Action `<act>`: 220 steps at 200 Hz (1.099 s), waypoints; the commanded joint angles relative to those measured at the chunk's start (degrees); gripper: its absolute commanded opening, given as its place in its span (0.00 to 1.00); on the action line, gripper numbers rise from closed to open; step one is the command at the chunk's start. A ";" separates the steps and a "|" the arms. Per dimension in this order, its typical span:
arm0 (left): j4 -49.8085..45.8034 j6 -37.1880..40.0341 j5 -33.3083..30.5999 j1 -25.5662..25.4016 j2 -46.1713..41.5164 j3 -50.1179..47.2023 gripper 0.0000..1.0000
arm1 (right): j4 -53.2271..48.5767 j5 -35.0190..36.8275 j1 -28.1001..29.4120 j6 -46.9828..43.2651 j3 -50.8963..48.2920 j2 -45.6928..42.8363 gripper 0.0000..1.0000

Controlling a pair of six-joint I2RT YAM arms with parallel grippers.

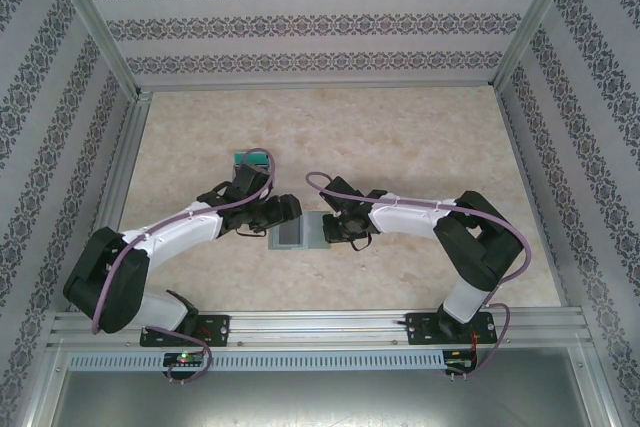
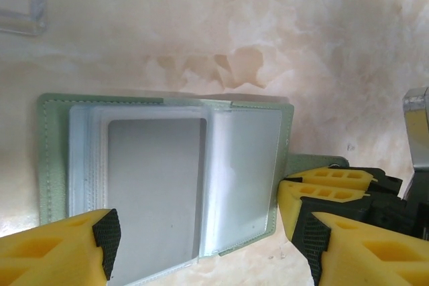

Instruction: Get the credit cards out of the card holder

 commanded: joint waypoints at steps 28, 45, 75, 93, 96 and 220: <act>1.61 0.74 2.82 0.48 3.92 -0.79 0.74 | 1.65 -0.03 0.36 0.74 -0.69 2.50 0.19; 0.75 1.03 2.36 0.46 4.76 -0.61 0.74 | 1.66 -0.02 0.32 0.87 -0.83 2.26 0.19; -0.74 0.81 0.36 0.46 4.56 -0.74 0.74 | 1.67 0.07 0.32 0.90 -0.92 2.24 0.19; -1.38 0.93 -0.71 0.42 3.90 -0.97 0.74 | 1.74 -0.02 0.32 0.93 -0.93 2.33 0.19; -1.59 0.94 -0.94 0.39 3.86 -0.98 0.74 | 1.79 -0.02 0.34 0.95 -0.92 2.41 0.19; 4.84 -0.15 6.15 0.47 7.94 -2.26 0.74 | 1.83 -0.19 0.47 0.96 -0.53 2.85 0.19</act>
